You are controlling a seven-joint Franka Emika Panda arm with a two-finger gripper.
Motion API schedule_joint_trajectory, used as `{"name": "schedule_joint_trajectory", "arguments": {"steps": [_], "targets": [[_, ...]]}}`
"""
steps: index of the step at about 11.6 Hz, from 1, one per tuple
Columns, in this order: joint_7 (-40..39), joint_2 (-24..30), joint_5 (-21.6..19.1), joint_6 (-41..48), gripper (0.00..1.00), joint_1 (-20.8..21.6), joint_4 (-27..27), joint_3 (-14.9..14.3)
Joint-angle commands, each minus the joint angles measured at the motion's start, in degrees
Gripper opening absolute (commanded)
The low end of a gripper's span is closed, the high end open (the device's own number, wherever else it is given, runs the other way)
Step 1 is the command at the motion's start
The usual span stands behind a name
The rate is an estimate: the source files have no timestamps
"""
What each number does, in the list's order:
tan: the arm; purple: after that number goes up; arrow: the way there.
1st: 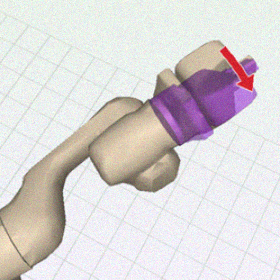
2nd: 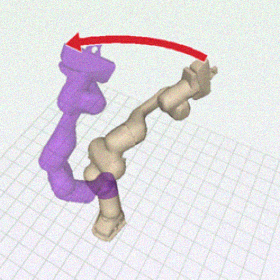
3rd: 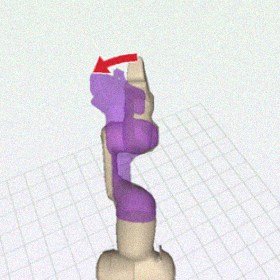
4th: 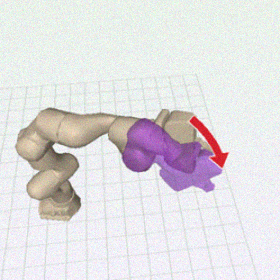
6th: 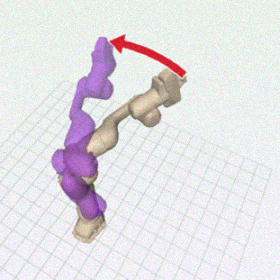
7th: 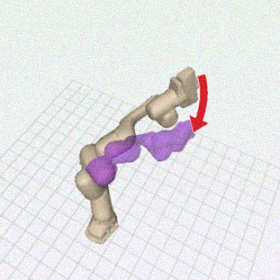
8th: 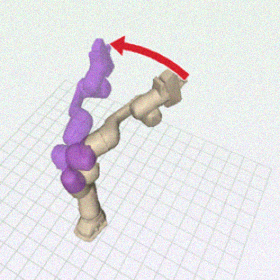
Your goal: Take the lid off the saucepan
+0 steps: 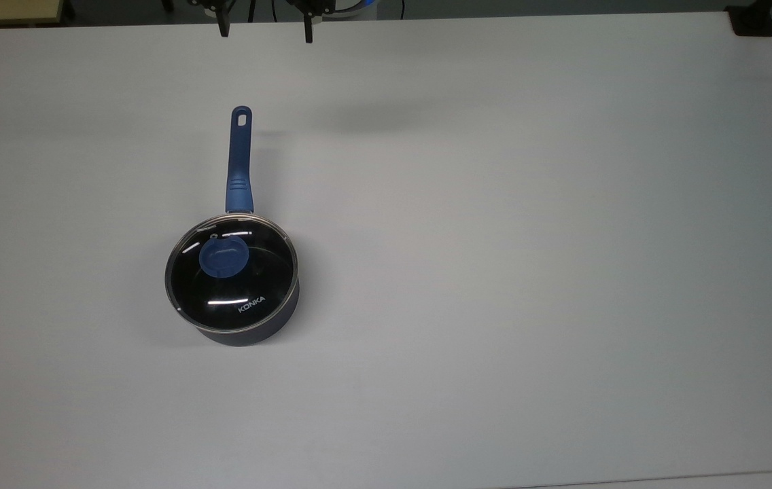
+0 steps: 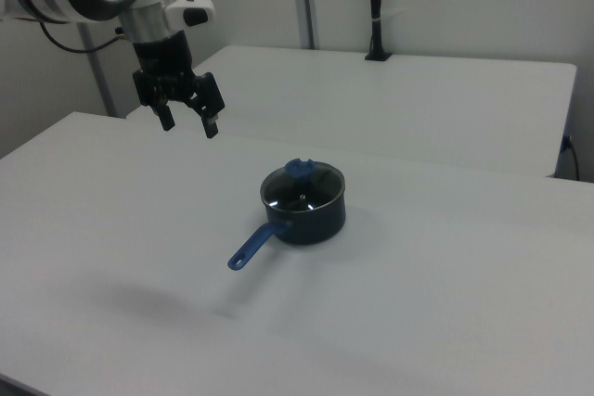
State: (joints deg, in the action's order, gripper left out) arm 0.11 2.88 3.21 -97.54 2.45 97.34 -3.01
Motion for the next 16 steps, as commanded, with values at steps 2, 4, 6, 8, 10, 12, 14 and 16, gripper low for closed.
{"name": "schedule_joint_trajectory", "arguments": {"steps": [2, 4, 6, 8, 10, 12, 14, 16], "targets": [[-3.44, -0.33, 0.22, -0.11, 1.00, -0.68, 0.04, -0.51], [-11.04, -2.43, 0.83, -0.28, 1.00, -2.61, -1.80, -0.59], [-15.57, -7.42, 0.92, -0.98, 1.00, -4.11, -6.97, -0.60], [-12.00, -13.92, 0.39, -1.42, 1.00, -4.29, -13.54, -0.68], [-5.41, -19.82, 0.92, -2.12, 1.00, -3.94, -18.48, -0.86], [7.11, -22.73, 0.39, -7.98, 1.00, -3.07, -19.21, -1.56], [17.52, -25.89, 1.27, -15.20, 1.00, -2.10, -18.86, -1.65], [18.08, -28.45, 2.15, -18.02, 0.98, -2.09, -18.86, -1.56]]}}
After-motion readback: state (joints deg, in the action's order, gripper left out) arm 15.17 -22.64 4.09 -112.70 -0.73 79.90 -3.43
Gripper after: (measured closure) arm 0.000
